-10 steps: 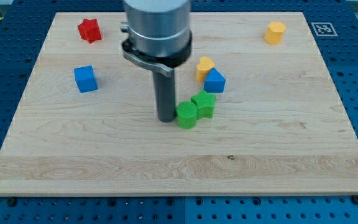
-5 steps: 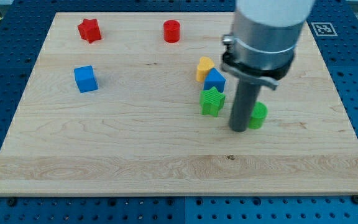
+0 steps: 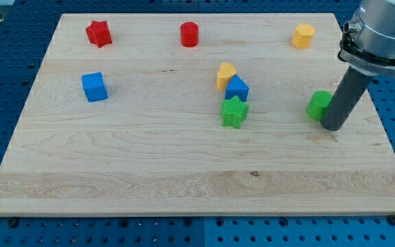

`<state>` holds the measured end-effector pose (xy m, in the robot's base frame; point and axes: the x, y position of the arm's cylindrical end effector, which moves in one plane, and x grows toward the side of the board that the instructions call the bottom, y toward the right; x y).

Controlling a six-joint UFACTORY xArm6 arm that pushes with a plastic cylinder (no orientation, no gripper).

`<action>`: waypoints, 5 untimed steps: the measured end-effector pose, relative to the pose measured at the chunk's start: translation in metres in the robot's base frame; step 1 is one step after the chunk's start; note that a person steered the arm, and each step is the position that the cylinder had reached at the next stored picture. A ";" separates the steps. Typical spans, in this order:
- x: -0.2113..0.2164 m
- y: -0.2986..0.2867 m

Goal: Move the green circle to the right center

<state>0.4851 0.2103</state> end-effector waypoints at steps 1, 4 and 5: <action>0.008 -0.013; -0.021 -0.030; -0.021 0.014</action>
<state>0.4642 0.2246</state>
